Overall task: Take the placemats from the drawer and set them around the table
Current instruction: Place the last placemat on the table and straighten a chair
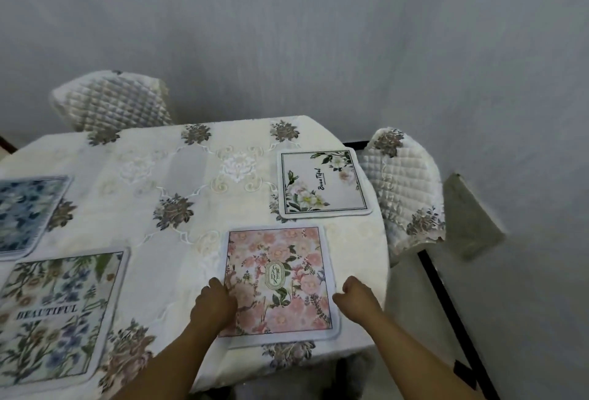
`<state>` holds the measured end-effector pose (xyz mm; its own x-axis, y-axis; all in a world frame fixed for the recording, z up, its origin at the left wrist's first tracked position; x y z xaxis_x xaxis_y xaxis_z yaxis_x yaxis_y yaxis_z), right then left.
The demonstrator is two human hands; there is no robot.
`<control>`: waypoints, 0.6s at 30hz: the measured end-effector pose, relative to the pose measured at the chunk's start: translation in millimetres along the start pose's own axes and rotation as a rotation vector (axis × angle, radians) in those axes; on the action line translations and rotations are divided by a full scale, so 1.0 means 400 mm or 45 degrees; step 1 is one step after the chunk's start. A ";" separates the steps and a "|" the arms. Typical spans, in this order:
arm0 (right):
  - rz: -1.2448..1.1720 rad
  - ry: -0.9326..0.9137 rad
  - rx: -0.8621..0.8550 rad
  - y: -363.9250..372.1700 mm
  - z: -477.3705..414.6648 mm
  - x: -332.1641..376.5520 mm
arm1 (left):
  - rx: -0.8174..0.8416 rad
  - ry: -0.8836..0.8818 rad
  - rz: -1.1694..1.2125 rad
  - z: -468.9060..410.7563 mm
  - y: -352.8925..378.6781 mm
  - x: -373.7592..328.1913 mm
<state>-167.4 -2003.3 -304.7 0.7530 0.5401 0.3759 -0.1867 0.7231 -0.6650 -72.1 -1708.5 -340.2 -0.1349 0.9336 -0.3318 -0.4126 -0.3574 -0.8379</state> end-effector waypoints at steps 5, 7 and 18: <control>-0.171 0.039 0.115 -0.017 -0.146 0.032 | -0.090 -0.299 0.291 -0.027 0.029 -0.003; -0.257 0.075 0.166 -0.017 -0.192 0.047 | -0.098 -0.324 0.395 -0.030 0.027 -0.010; -0.326 -0.219 0.207 -0.076 -0.240 0.091 | -0.478 -0.315 0.571 0.058 -0.058 -0.165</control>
<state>-73.7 -2046.7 -332.7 0.6737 0.3869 0.6296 -0.1142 0.8963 -0.4286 -74.4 -1761.4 -288.7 -0.4441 0.6531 -0.6134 0.0704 -0.6571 -0.7505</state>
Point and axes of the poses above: each hand's wrist, its own z-axis away from the middle knuckle, its own y-axis out of the palm, x = y × z, the point moved 1 cm from there along -z, towards the middle knuckle, and after that the axes turned 6 degrees about y, right-handed, at the moved point
